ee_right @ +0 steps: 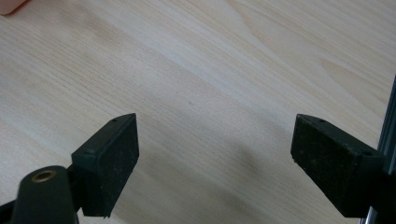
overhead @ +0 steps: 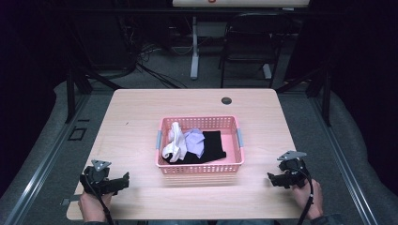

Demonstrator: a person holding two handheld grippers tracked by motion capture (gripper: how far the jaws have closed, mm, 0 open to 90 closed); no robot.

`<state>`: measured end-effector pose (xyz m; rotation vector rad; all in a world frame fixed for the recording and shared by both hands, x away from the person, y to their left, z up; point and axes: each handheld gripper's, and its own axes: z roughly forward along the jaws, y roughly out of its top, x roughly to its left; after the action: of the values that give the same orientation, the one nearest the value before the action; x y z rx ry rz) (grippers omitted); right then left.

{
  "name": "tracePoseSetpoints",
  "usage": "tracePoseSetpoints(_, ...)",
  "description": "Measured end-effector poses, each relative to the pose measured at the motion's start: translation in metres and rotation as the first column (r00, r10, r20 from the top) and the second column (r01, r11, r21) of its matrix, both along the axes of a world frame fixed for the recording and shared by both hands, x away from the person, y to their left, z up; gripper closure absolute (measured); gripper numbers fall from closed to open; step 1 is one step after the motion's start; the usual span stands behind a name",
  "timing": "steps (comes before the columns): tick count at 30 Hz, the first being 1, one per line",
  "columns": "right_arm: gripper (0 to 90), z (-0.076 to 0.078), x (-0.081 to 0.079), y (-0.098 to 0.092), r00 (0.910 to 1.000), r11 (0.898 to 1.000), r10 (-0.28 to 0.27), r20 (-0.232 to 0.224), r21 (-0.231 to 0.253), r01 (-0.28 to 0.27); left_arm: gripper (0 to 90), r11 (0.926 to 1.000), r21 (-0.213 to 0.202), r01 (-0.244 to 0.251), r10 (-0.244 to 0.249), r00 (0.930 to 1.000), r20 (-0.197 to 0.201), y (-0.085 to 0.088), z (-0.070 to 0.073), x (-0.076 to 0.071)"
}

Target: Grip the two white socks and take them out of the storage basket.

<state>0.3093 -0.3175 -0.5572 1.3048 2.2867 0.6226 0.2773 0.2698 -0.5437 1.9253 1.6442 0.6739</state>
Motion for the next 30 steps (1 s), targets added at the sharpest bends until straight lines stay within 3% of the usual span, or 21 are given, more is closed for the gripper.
tracePoseSetpoints(18, 14.5, -0.001, -0.002, 0.0, 1.0, 1.0, -0.002, -0.006, -0.001, 0.002, 0.0, 0.999, -0.029, 0.033, -0.034, 0.9994, -0.008, -0.005, 0.005, 0.002)
tracePoseSetpoints(20, 14.5, -0.001, -0.001, 0.0, 0.9999, 1.0, -0.006, -0.009, -0.002, 0.006, 0.0, 0.9987, -0.034, 0.037, -0.039, 0.9982, -0.045, -0.007, 0.009, 0.004)
tracePoseSetpoints(22, 14.5, -0.002, -0.001, -0.001, 0.9999, 1.0, -0.015, -0.008, 0.0, 0.015, 0.0, 0.9984, -0.04, 0.04, -0.042, 0.9975, -0.057, -0.008, 0.01, 0.005)
tracePoseSetpoints(30, 14.5, -0.002, -0.002, 0.0, 0.9999, 1.0, -0.008, -0.01, -0.004, 0.008, 0.3, 0.9926, -0.065, 0.103, -0.107, 0.992, -0.067, -0.02, 0.029, 0.017)
